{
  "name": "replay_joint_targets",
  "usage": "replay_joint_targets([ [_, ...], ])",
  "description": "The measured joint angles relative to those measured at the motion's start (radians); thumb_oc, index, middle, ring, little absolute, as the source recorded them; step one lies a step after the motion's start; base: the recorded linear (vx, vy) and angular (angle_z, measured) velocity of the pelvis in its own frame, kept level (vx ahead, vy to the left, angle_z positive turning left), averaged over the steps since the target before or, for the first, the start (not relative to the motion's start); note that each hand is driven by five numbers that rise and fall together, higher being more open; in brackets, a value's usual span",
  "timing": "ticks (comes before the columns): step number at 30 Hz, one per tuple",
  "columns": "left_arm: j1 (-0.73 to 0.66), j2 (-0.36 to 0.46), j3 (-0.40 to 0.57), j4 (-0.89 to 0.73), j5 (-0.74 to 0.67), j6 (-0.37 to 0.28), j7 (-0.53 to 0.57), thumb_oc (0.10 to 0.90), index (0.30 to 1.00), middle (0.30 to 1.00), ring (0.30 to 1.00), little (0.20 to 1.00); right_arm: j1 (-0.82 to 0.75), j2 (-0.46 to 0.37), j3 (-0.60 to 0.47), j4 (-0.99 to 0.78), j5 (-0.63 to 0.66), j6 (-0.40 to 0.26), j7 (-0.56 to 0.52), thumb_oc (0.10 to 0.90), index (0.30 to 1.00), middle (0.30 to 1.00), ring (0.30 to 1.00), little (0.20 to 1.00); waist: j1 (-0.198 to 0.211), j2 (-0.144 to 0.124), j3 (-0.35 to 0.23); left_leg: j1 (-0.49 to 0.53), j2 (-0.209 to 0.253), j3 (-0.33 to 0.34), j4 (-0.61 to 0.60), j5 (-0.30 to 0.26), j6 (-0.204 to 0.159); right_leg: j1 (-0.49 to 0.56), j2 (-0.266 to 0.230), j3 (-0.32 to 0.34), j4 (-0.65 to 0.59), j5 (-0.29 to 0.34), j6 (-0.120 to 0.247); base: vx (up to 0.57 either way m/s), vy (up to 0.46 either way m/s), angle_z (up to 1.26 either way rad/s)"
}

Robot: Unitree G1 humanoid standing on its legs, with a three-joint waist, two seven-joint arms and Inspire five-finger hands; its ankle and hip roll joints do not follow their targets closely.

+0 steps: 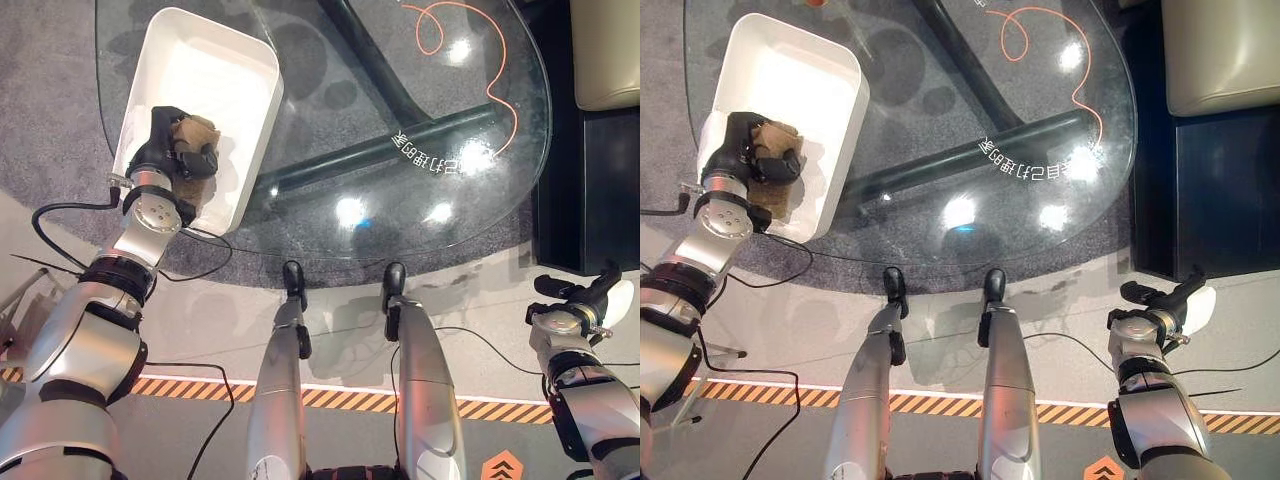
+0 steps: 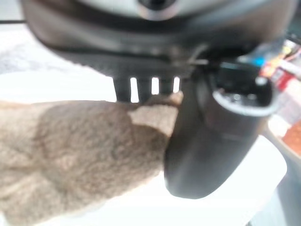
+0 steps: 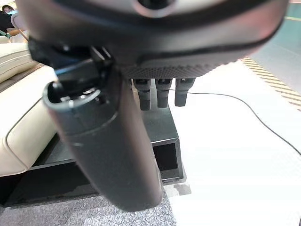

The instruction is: Wipe the table with a cloth and put it in the basket.

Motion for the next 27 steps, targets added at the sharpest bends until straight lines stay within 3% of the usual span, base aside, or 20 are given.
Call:
replay_joint_targets([
  [9,-0.013,-0.005,0.000,0.007,-0.001,0.007,-0.005,0.100,0.300,0.300,0.300,0.200,-0.003,0.004,0.013,-0.001,-0.009,0.000,0.000,0.800,0.900,0.900,0.900,0.900,-0.006,0.000,0.000,0.003,0.005,0.000,-0.002,-0.001,0.002,0.000,0.005,0.001,-0.002,0.001,-0.001,0.00,0.000,0.00],
  [10,-0.014,-0.005,0.000,0.007,-0.001,0.007,-0.005,0.141,0.335,0.335,0.335,0.241,-0.004,0.005,0.013,-0.001,-0.012,0.000,0.000,0.800,0.900,0.900,0.900,0.900,-0.006,0.000,0.000,0.003,0.005,0.000,-0.002,-0.001,0.001,0.000,0.005,0.001,-0.002,0.001,-0.002,0.00,0.000,0.00],
  [11,-0.015,-0.005,0.000,0.008,-0.002,0.008,-0.005,0.265,0.441,0.441,0.441,0.365,-0.004,0.008,0.013,-0.001,-0.018,0.000,0.000,0.800,0.900,0.900,0.900,0.900,-0.006,0.000,0.000,0.003,0.007,0.000,-0.002,0.000,0.001,0.000,0.007,0.001,-0.003,0.001,-0.002,0.00,0.000,0.00],
  [12,-0.015,-0.005,0.000,0.008,-0.003,0.009,-0.005,0.800,0.900,0.900,0.900,0.900,-0.004,0.010,0.013,-0.003,-0.019,0.000,0.000,0.800,0.900,0.900,0.900,0.900,-0.006,0.000,0.000,0.003,0.008,0.000,-0.003,0.000,-0.001,0.000,0.009,0.000,-0.001,0.002,-0.002,0.00,0.000,0.00],
  [27,-0.079,-0.033,0.004,0.039,-0.007,0.016,-0.001,0.800,0.900,0.900,0.900,0.900,-0.007,0.011,0.013,-0.007,-0.019,-0.001,0.000,0.800,0.900,0.900,0.900,0.900,-0.006,-0.001,-0.001,0.004,0.010,0.001,-0.003,0.000,-0.001,0.002,0.011,0.000,-0.008,0.003,-0.002,0.00,0.000,0.00],
])
